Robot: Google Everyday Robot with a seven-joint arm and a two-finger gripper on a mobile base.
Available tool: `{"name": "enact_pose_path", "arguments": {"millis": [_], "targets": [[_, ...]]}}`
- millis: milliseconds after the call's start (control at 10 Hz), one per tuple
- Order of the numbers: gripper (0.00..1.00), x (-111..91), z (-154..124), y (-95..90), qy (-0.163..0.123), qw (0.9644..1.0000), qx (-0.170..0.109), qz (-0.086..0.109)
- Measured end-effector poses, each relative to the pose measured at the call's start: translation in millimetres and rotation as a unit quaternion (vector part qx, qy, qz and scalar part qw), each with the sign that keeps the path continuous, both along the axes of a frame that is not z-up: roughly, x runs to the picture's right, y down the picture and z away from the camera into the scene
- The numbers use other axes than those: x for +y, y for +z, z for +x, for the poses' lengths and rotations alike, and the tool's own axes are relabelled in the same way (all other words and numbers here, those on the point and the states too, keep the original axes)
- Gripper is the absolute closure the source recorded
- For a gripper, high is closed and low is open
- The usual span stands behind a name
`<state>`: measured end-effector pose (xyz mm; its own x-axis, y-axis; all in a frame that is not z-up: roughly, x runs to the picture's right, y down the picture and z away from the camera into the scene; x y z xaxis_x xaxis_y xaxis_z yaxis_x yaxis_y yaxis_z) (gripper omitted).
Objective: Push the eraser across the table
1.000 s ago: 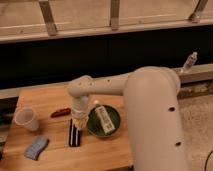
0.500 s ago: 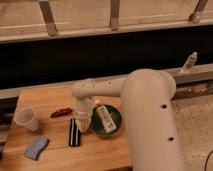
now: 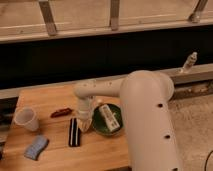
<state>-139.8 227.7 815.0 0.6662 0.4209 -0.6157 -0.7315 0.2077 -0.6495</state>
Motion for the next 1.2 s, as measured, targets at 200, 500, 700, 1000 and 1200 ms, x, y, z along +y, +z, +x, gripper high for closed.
{"name": "enact_pose_path", "arguments": {"millis": [200, 500, 700, 1000, 1200], "targets": [[1.0, -3.8, -34.2, -8.5, -0.008, 0.9992, -0.039, 0.01], [1.0, -3.2, -78.4, -14.0, -0.014, 0.9956, -0.092, 0.013], [1.0, 2.1, -91.8, -17.5, -0.013, 0.9934, -0.114, 0.009], [1.0, 5.4, -93.0, -32.4, -0.015, 0.991, -0.132, 0.016], [1.0, -20.1, -80.7, -48.6, -0.012, 0.9916, -0.118, 0.051]]}}
